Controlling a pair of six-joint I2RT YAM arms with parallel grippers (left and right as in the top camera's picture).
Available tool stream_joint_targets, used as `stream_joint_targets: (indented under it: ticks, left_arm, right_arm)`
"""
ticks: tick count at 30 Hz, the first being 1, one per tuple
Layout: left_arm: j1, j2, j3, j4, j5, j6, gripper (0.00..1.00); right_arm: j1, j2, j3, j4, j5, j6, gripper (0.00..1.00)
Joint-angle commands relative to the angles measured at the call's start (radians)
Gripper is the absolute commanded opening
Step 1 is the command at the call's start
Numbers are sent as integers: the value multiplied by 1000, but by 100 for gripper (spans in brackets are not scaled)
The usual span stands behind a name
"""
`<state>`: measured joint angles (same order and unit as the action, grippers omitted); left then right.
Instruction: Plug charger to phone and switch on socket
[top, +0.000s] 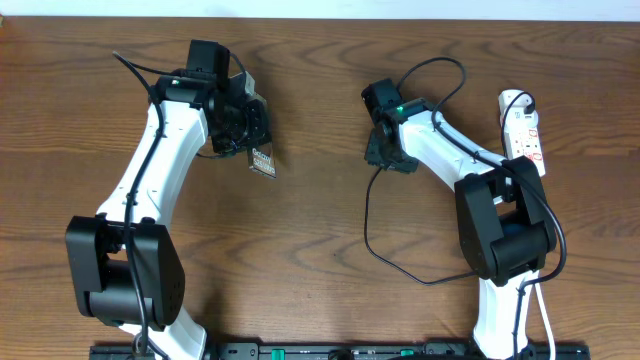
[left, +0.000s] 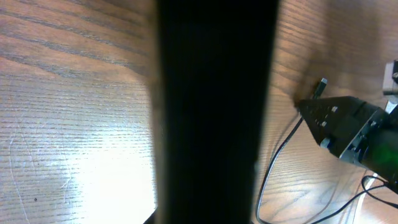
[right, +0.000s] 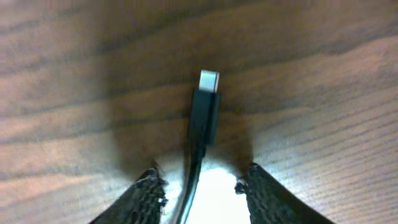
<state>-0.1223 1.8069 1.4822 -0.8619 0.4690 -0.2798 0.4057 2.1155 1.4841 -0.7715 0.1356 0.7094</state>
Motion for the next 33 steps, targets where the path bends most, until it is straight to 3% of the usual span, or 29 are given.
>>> stream_joint_targets:
  ticks: [1,12,15,17,18,20,24,29,33]
  left_arm:
    - [4,0,12,0,18,21,8]
    - [4,0,12,0,18,21,7]
    - [4,0,12,0,18,21,7]
    - [4,0,12,0,19,17,7]
    - [4,0,12,0,19,16,8]
    - [4,0,12,0,20,17,7]
    - [4,0,12,0,21,17,7]
    - [4,0,12,0,21,17,7]
    - [11,-7,12,5,45,17,7]
  right_arm:
    - [-4,-21,-9,18,42,66,38]
    - [-31,-21,-9,35,-15,83,14]
    - [-36,-21,-9,26,-66,83,1]
    - [-38,-21,-9,23,-99,83,4]
    - [-39,-21,-9,15,-109,83,16]
    - [-39,-21,-9,3,-104,83,18]
    - [-39,-21,-9,1,-104,83,17]
    - [-39,-21,-9,0,-113,83,1]
    - [-63,-29,-9,5,-140,58,1]
